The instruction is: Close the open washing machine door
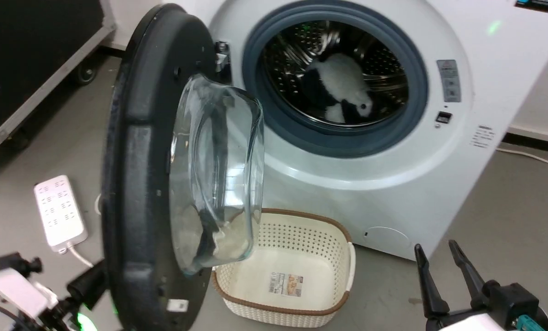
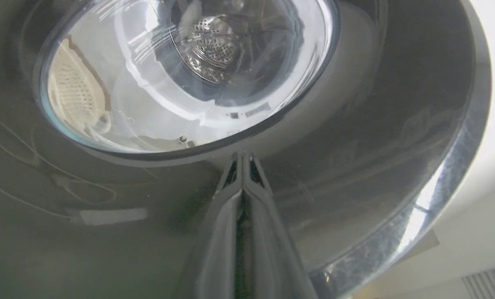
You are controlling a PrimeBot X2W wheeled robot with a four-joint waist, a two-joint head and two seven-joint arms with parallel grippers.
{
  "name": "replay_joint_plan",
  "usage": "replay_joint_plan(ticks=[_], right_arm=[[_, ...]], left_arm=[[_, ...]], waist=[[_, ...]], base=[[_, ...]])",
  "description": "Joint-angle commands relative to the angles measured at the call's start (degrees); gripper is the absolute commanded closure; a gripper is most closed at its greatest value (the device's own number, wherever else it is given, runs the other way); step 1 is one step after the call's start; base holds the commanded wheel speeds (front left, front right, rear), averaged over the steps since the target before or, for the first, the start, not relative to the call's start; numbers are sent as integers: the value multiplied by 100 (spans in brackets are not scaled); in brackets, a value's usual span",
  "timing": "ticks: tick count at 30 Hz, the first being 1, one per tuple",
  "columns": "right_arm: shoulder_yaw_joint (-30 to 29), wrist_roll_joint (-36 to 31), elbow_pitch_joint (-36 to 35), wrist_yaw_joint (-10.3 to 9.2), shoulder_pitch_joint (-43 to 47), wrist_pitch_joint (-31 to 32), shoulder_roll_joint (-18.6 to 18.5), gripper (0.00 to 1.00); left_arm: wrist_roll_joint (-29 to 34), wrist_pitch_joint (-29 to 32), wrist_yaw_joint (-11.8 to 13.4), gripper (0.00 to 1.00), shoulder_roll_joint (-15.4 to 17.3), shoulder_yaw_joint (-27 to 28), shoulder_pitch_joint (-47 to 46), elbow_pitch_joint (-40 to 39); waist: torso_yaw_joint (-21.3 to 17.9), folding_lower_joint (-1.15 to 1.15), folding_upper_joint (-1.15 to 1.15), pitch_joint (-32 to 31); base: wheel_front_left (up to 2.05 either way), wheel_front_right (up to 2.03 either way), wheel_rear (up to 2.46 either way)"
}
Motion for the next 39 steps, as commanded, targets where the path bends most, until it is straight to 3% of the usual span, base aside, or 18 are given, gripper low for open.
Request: replay_joint_plan(ticks=[1,7,12,21,31,35,39], right_arm=[[7,18,13,6,106,-25,20,0],[-26,-86,-27,6,44,-25,21,0],[-133,-198,-79,6,-66,-25,21,0],[-107,-149,-154,6,-336,-25,4,0],[-45,40,-138,6,-591,-25,5,0],[-2,95,-132,6,-635,-25,11,0],[-15,125,-115,6,-656,-25,15,0]], left_arm=[[-224,-79,68,100,-31,-183,225,-107],[-1344,-1139,-17,100,-39,-1601,999,-496],[-1762,-1998,-224,100,-40,-2735,1279,-811],[-2019,-4152,-714,100,-41,-4060,336,-391],[-2232,-6268,-936,100,-41,-4510,-1526,1116],[-2325,-6928,-1030,100,-41,-4570,-2256,1743],[-2400,-7202,-1088,100,-41,-4702,-2783,2200]], waist=[[-124,0,0,15],[-573,0,0,197],[-1045,0,0,466],[-2083,0,0,1110],[-3063,0,0,1610],[-3225,0,0,1729],[-3255,0,0,1763]], base=[[0,0,0],[0,0,0],[0,0,0],[0,0,0],[0,0,0],[0,0,0],[0,0,0]])
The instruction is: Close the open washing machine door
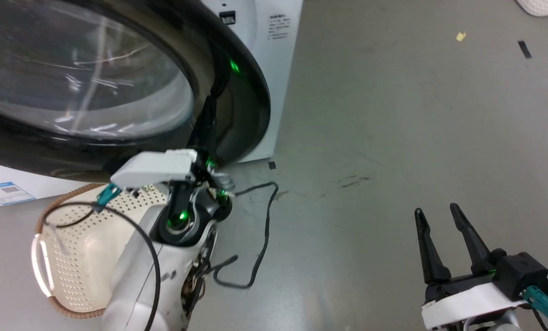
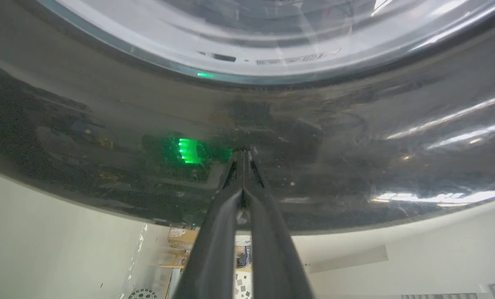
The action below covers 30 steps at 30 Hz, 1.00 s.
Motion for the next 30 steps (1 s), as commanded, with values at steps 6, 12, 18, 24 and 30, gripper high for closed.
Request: replay_joint_plan(ticks=[6,12,18,24,30], right_arm=[[-38,34,0,6,-121,-25,13,0],[-148,48,0,6,-6,-25,14,0],[-214,-9,-49,6,242,-25,15,0],[-202,191,-57,6,540,-25,15,0],[-50,145,-37,6,683,-25,16,0]], left_arm=[[33,-81,-64,100,7,-235,-170,130],[463,-134,-66,100,45,-340,714,-430],[2025,-447,-66,0,622,-423,1867,-1154],[4584,-487,-66,0,807,641,2952,-1857],[7711,-488,139,0,889,946,3708,-2496]], waist=[[196,-1,0,-102],[570,-1,0,-493],[1079,-1,0,-982],[1610,-1,0,-1458],[2018,-1,0,-1643]], base=[[0,0,0],[0,0,0],[0,0,0],[0,0,0],[0,0,0]])
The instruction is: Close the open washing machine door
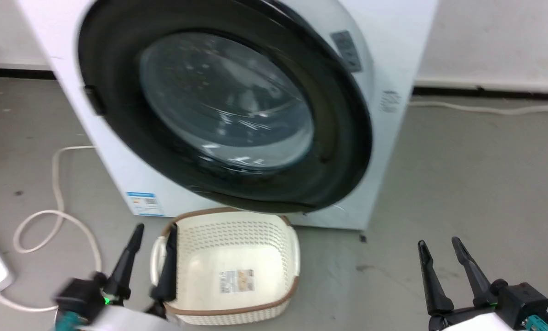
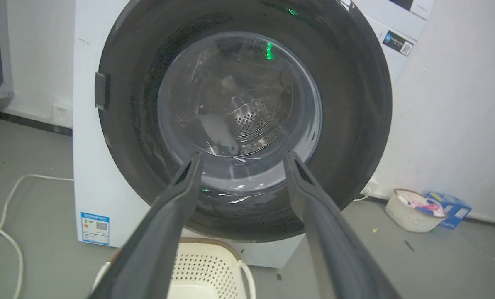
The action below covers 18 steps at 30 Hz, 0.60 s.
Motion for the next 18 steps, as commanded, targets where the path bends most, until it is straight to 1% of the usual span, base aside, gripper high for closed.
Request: replay_joint_plan(ticks=[1,3,6,9,15,16,18], right_arm=[[-8,-40,-12,5,94,-24,8,0],[-23,-64,-27,5,131,-24,8,0],[10,-169,4,5,187,-24,8,0],[19,-210,40,5,235,-24,8,0],[74,-232,119,5,285,-20,8,0],[118,-225,125,5,279,-19,8,100],[208,-224,118,5,253,-11,1,100]], left_arm=[[571,-24,110,0,64,-87,119,-60],[1196,-24,247,0,28,-187,226,-96],[1876,-24,476,0,18,-262,381,-82],[2075,-24,602,0,-122,-223,511,-87],[2245,-24,536,0,-270,-196,643,-28],[2276,-24,515,0,-283,-197,644,-15],[2392,-24,476,0,-280,-229,621,33]], waist=[[291,1,0,-192],[411,1,0,-228],[543,1,0,-263],[658,1,0,-283],[797,1,0,-255],[816,1,0,-237],[849,1,0,-196]], base=[[0,0,0],[0,0,0],[0,0,0],[0,0,0],[0,0,0],[0,0,0],[0,0,0]])
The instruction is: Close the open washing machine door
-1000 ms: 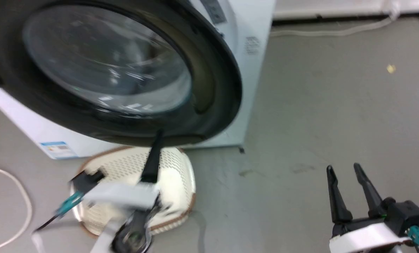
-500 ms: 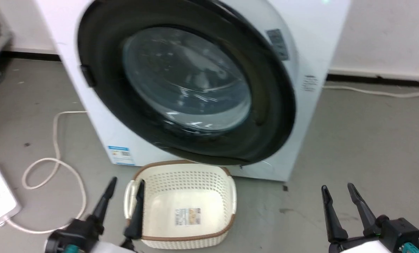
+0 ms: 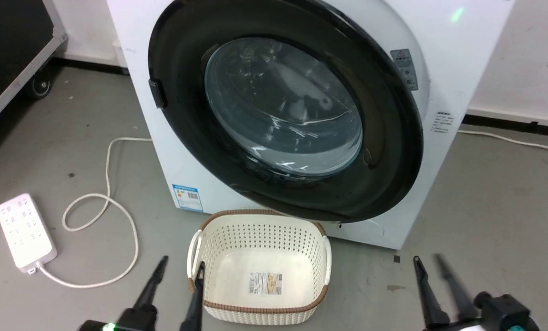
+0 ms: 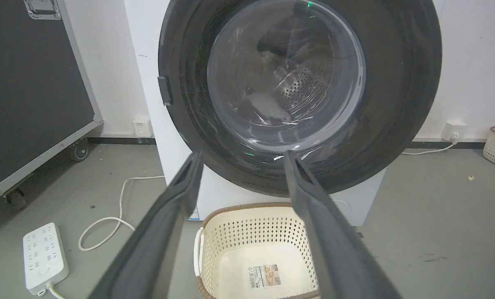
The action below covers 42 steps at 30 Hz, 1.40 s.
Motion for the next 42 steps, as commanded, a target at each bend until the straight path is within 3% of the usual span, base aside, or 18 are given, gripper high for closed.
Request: replay_joint_plan(ticks=[1,8,9,11,17,25,30,42], right_arm=[[80,8,3,6,30,-2,-17,100],[516,84,-103,6,-436,210,-453,100],[715,177,-124,6,-752,341,-712,100],[763,302,-120,6,-931,419,-812,100],[1243,1119,240,6,-2427,1078,-1773,100],[1549,2295,956,6,-3849,1548,-2583,100],[1532,2754,1443,6,-4469,1598,-2777,100],[1448,2754,2531,6,-5578,1659,-3001,100]], left_arm=[[132,-24,-31,0,-8,-49,10,41],[322,-25,-16,0,-222,-236,-244,-17],[356,-25,-26,0,-282,-304,-370,-18],[376,-25,-32,0,-306,-338,-433,-16],[438,-25,3,0,-438,-514,-793,-16],[421,-25,96,0,-516,-655,-1067,21],[380,-25,151,0,-538,-695,-1189,24],[295,-25,241,0,-561,-811,-1354,24]], waist=[[35,0,0,52],[154,0,0,531],[210,0,0,712],[238,0,0,814],[434,0,0,1375],[640,0,0,1786],[736,0,0,1931],[867,0,0,2152]], base=[[0,0,0],[0,0,0],[0,0,0],[0,0,0],[0,0,0],[0,0,0],[0,0,0],[0,0,0]])
